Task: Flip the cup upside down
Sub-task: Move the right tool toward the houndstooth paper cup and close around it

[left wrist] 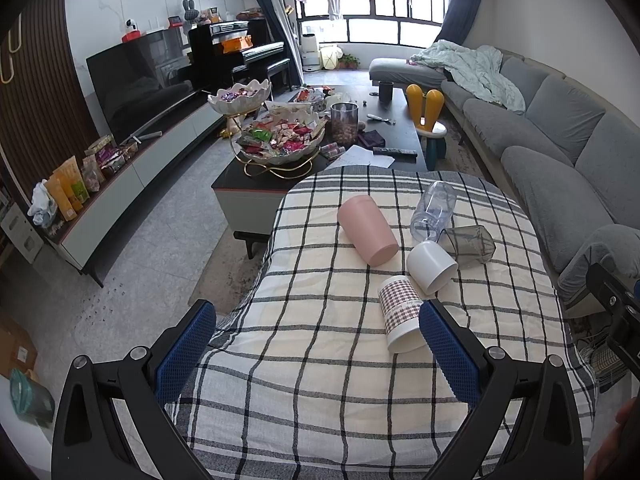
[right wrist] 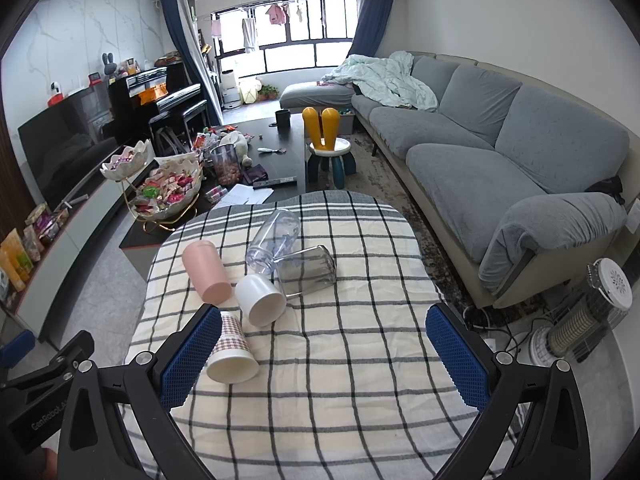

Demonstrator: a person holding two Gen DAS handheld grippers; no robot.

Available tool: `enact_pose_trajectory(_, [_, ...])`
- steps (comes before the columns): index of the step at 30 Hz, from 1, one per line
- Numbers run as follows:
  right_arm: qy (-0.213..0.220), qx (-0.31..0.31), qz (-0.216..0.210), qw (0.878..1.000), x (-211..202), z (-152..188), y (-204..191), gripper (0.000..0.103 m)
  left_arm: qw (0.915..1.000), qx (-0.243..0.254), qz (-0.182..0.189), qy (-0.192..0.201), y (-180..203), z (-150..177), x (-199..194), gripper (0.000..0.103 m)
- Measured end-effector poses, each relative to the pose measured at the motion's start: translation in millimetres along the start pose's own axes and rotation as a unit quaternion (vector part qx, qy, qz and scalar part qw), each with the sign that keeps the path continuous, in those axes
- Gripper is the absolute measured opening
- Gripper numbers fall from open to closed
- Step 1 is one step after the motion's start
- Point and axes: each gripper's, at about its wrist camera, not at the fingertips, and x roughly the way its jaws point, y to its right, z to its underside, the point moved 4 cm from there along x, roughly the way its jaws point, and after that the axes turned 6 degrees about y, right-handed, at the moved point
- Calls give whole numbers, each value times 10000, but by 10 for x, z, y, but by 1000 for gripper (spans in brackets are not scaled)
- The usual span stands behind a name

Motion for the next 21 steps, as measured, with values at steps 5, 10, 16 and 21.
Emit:
enact_pose_trajectory(5, [-9,25,42,10000,23,10,44,102,10000,14,28,-88,45,57,91,103])
enact_pose_trajectory(10, [-42,45,154,9999,179,44,120,102,9998,34,83,-158,151,85,283,103])
enact_pose_trajectory(16, [-88,106,379,9992,319,77,323,102,9991,11,202,-361,385,113,576,103])
enact_pose_trajectory(21, [-189,197,562,9980,453,120,520,102,9983,119,279,-490,639,179,835,103])
